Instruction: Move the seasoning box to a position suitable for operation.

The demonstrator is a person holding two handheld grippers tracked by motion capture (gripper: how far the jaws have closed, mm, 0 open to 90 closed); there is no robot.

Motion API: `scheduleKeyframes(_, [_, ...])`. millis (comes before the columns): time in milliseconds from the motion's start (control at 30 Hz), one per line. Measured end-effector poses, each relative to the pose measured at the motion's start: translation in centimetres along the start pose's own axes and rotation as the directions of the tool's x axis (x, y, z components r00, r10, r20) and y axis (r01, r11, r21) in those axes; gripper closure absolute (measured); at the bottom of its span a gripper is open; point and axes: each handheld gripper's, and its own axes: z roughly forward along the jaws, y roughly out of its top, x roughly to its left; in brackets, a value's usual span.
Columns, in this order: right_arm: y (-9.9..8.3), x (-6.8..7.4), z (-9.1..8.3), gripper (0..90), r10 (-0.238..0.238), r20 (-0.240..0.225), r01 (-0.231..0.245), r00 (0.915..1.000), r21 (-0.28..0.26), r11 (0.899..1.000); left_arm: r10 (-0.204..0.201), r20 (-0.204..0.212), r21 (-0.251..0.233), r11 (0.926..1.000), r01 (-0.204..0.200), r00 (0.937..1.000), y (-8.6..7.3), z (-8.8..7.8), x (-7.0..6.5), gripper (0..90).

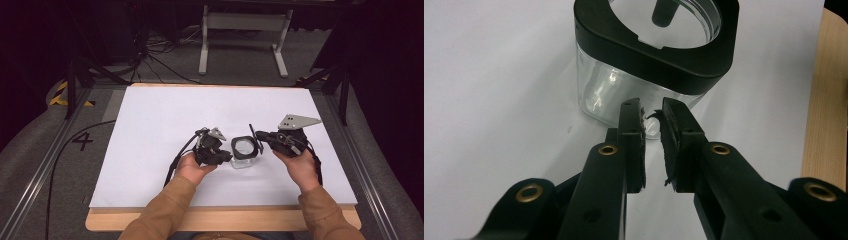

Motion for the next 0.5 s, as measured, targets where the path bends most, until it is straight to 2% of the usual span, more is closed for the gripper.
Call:
scheduleKeyframes(367, [-0.6,1.0,2.0,89.2,-0.019,-0.047,0.022,0.9987,0.064,0.998,-0.01,-0.015,-0.009,0.9999,0.01,0.9998,-0.1,-0.7,0.4,76.9])
scheduleKeyframes(500, [-0.8,1.3,2.5,89.2,-0.029,-0.05,0.033,0.9983,0.077,0.996,-0.008,-0.042,-0.005,1.0,0.008,0.9991,-0.2,-1.3,0.6,75.7])
